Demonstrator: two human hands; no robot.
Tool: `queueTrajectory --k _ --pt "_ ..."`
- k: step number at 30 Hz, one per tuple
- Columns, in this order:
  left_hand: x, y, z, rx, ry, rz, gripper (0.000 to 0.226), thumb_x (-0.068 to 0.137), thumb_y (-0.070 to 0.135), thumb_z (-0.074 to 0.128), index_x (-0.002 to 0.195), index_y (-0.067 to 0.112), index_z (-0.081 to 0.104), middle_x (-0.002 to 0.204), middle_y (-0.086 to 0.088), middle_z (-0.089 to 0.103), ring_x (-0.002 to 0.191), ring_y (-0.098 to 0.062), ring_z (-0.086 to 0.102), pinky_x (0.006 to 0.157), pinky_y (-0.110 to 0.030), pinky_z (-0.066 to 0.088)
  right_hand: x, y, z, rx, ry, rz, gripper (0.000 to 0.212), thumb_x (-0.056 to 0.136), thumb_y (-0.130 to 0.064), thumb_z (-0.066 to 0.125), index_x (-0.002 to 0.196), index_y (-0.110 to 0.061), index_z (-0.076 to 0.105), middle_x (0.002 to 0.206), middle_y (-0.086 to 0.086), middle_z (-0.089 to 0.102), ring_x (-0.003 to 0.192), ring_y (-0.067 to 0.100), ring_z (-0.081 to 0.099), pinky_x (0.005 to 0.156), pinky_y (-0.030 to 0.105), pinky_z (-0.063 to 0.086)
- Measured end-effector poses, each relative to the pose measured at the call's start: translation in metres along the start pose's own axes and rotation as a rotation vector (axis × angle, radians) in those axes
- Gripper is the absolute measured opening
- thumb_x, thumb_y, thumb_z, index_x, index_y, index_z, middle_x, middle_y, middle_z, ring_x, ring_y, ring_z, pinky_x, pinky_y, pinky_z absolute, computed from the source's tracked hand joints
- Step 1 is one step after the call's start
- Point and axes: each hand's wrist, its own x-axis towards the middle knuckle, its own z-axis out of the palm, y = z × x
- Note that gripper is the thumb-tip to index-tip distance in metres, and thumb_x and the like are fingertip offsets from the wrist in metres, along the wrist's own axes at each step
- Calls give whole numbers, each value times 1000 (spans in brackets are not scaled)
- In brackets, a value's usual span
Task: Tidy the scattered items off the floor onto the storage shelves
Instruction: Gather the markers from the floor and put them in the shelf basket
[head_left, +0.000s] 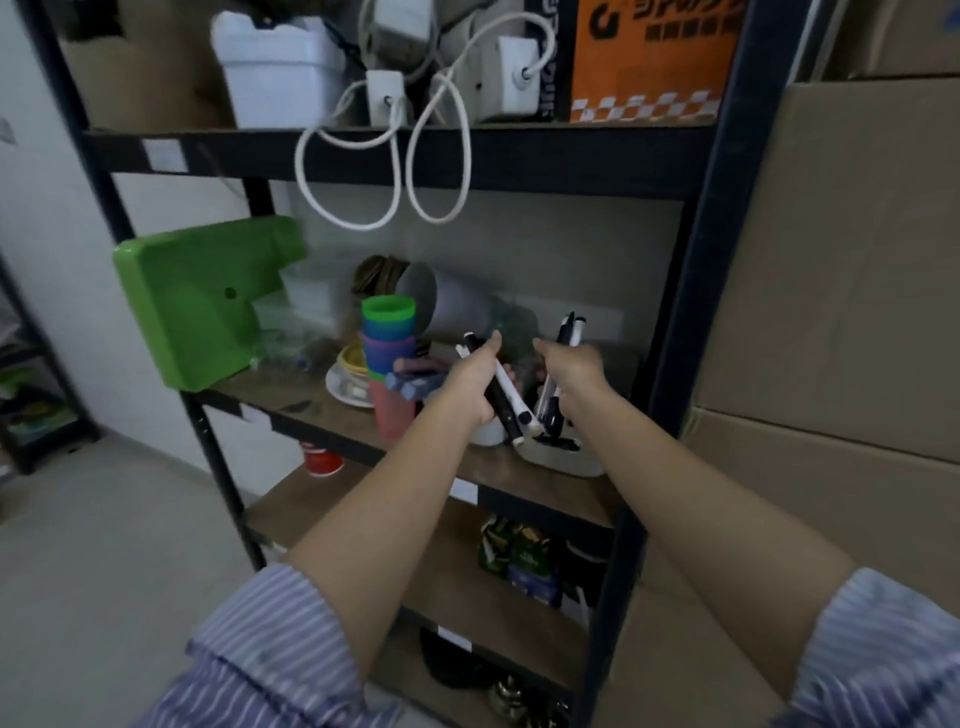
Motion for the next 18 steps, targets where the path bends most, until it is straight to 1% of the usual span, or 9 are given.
queueTrajectory --k 2,4,5,7,9,10,14,16,18 --pt "27 9 12 45 -35 -15 33 93 38 62 86 6 63 73 -7 62 64 -22 59 71 -36 56 22 -5 2 27 68 -2 40 91 -15 62 128 -12 46 98 9 59 75 19 56 61 23 44" --pt "56 13 24 118 -59 -14 29 93 31 63 99 2 67 88 -13 67 77 -28 65 79 -38 58 43 -6 4 -52 175 19 47 89 -6 58 134 1 47 106 11 59 85 22 57 66 27 45" --pt "70 14 30 160 -61 -11 29 93 27 63 104 1 67 93 -15 68 83 -30 67 84 -41 58 53 -6 4 -102 232 29 47 88 -5 57 134 1 48 109 13 61 88 23 59 70 30 48" --pt "104 9 41 251 -83 -37 26 92 24 62 105 2 67 103 -20 69 94 -34 68 91 -46 55 66 -3 2 -196 310 59 49 90 -5 54 138 0 46 126 19 60 105 28 62 84 36 52" --pt "145 -5 53 341 -115 -89 24 94 21 58 104 2 67 105 -20 70 95 -36 68 90 -48 55 72 -1 -1 -287 337 70 54 92 -2 50 144 0 35 144 19 47 127 32 51 101 38 46" --pt "154 -11 59 398 -134 -104 26 96 21 55 108 1 67 103 -20 70 93 -36 69 86 -48 57 75 1 -3 -319 342 70 56 93 0 47 147 0 30 149 17 41 132 32 46 106 37 43" --pt "144 -19 70 554 -203 -56 29 100 22 52 117 2 62 109 -17 68 98 -32 65 80 -33 56 86 13 -5 -388 391 36 57 88 -7 54 142 -5 36 142 17 47 126 32 50 104 40 46" --pt "138 -21 71 606 -245 -3 31 101 20 49 123 0 59 117 -14 64 108 -33 61 86 -34 52 93 21 -4 -476 386 41 56 88 -12 57 139 -3 37 139 19 49 124 33 52 101 40 47" --pt "136 -24 71 726 -274 39 36 102 24 46 127 0 57 122 -7 60 114 -32 59 87 -33 50 90 25 -2 -596 373 56 47 93 -14 54 137 -2 43 137 19 51 122 30 54 97 33 48"
